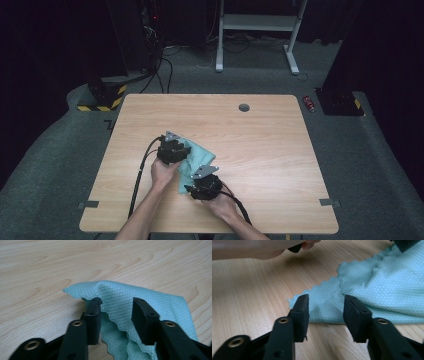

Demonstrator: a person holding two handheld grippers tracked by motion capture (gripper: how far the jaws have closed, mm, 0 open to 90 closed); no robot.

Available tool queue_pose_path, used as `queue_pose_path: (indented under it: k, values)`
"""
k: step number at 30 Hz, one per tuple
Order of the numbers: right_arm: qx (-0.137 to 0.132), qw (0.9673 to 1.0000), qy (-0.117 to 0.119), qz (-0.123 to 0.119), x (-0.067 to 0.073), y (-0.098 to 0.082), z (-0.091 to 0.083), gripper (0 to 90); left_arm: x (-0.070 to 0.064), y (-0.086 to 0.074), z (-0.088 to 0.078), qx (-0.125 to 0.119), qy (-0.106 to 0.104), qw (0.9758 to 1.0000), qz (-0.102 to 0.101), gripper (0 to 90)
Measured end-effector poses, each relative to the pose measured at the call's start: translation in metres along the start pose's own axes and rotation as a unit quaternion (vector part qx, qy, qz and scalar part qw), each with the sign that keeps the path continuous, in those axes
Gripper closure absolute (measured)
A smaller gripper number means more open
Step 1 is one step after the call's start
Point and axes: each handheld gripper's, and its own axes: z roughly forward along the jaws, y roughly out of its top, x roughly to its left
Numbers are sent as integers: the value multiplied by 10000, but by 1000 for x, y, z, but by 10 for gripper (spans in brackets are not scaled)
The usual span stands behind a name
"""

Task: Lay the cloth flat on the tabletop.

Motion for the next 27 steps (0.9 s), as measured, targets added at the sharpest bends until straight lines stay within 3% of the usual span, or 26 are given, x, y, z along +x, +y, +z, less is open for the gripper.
queue_pose_path:
  k: [2,6,8,12,16,17,18,20,21,22,23,24,27]
  values:
    - [118,9999,7,-18,0,-1,3,703,0,-1,2,53,-59,10000,-17,765]
    - [162,9997,-49,-178,1,-1,4,848,1,-1,5,55,-186,9998,-91,899]
    - [167,9996,-48,-212,1,-1,4,900,1,-1,5,64,-207,9997,-92,900]
    - [163,9996,-33,-229,1,-2,3,900,2,-2,8,108,-247,9995,-138,900]
    - [86,9998,-48,-179,-1,-3,-1,900,0,0,4,-9,-279,9996,-60,893]
    - [41,9998,-107,-168,-2,-4,-3,865,0,0,3,-19,-306,9995,-86,816]
    - [-41,9998,-207,-53,-7,-4,-6,720,0,0,3,3,-306,9995,-114,671]
    - [-108,9994,-300,165,-16,-5,-8,621,0,0,4,52,-266,9996,-91,580]
    - [-108,9994,-300,165,-16,-5,-8,621,1,-1,5,96,-239,9996,-67,580]
    - [-168,9977,-418,500,-26,-6,-10,529,0,-1,6,135,-237,9996,-86,561]
    - [-168,9977,-418,500,-26,-6,-10,529,0,-2,6,157,-234,9996,-75,561]
    - [-171,9957,-531,733,-33,-5,-9,454,0,-2,7,163,-228,9996,-40,576]
    - [-181,9933,-698,901,-41,-1,-9,381,-2,-2,9,170,-229,9996,-19,595]
